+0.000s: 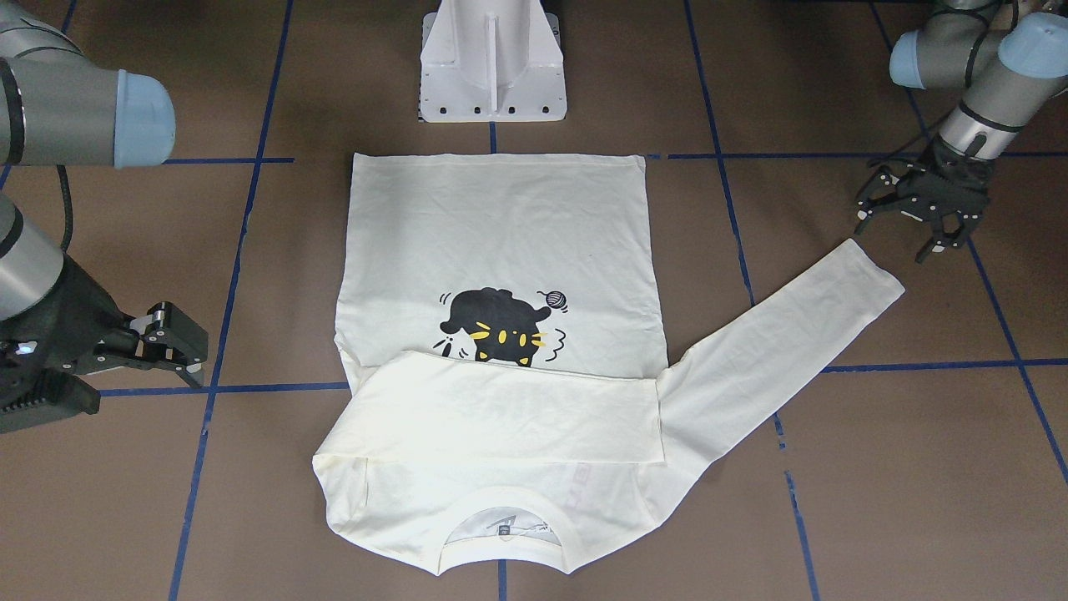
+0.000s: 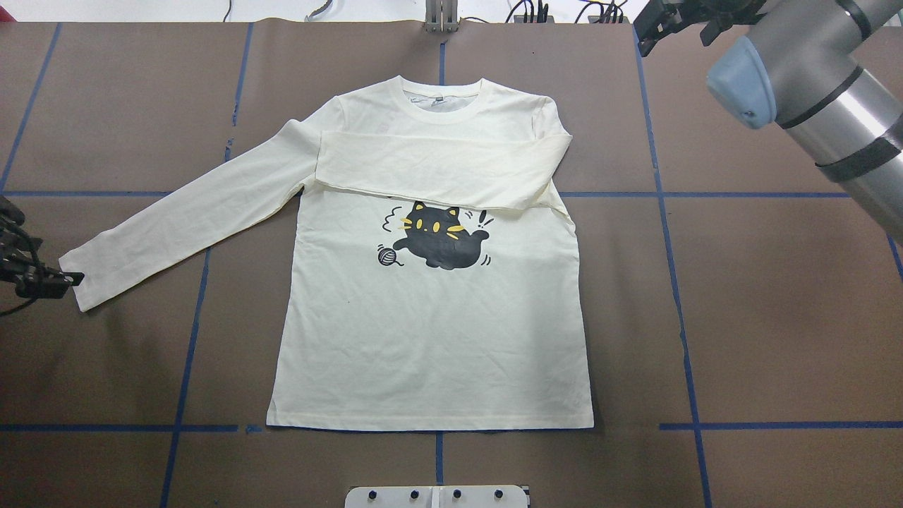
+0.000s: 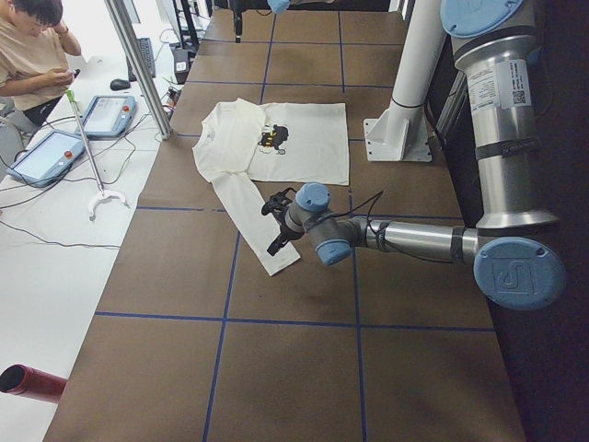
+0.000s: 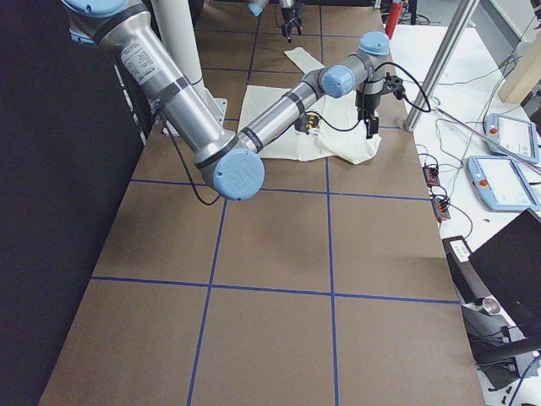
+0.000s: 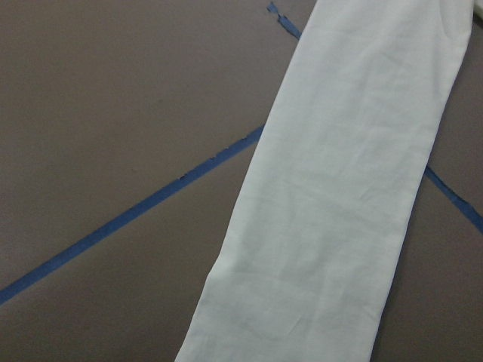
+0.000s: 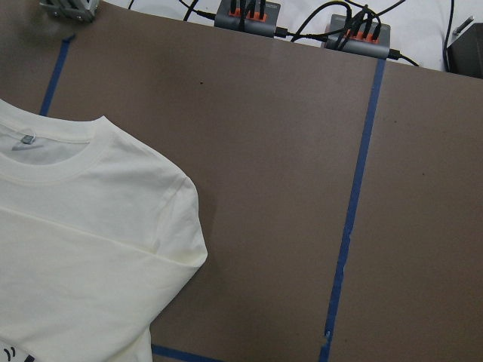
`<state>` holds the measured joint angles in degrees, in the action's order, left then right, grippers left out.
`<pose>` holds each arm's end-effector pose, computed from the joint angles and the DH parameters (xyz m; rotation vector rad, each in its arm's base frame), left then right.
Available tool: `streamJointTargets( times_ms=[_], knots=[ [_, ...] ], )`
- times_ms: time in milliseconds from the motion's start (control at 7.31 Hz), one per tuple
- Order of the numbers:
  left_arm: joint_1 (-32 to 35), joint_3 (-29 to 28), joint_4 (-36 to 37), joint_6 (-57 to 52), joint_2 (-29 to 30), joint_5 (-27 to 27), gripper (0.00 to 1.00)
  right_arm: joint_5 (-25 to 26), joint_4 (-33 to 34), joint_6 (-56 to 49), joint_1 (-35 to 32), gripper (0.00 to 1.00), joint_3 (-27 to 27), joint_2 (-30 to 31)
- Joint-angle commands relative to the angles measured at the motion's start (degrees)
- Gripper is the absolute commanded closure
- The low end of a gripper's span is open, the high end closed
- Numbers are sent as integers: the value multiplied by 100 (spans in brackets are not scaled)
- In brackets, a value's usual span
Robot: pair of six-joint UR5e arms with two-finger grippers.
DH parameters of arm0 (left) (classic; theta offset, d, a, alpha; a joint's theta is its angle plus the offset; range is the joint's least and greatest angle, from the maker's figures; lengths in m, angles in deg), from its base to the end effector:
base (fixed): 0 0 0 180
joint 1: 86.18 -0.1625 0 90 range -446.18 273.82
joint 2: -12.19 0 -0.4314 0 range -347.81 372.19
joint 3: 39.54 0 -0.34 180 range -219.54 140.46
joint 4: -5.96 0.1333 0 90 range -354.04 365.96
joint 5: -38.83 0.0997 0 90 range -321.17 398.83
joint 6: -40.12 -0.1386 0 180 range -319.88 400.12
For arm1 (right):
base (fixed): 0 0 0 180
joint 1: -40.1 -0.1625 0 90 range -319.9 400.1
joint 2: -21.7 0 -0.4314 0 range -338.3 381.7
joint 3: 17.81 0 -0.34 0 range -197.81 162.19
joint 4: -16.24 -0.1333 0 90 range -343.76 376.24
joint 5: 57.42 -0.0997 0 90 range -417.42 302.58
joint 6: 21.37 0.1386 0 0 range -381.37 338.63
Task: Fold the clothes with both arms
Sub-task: 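Grasp the other sleeve cuff with the left gripper while the right arm withdraws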
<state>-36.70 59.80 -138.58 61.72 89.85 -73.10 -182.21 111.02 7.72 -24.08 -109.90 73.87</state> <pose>0.2044 -0.3647 0.6036 0.5822 0.7706 0.4765 -0.2441 -0.6289 0.3207 0.2560 -0.7949 -0.1324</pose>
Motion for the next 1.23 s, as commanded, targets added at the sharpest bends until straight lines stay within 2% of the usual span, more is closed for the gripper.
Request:
streamJointTargets(
  times_ms=[0,1095],
  knots=[
    [-429,-160,-4,3,-40,364,3,-1,-12,-8,-16,0,-152,170],
    [-738,-274,-13,-6,-31,479,12,8,-4,18,-15,0,-284,303]
  ],
)
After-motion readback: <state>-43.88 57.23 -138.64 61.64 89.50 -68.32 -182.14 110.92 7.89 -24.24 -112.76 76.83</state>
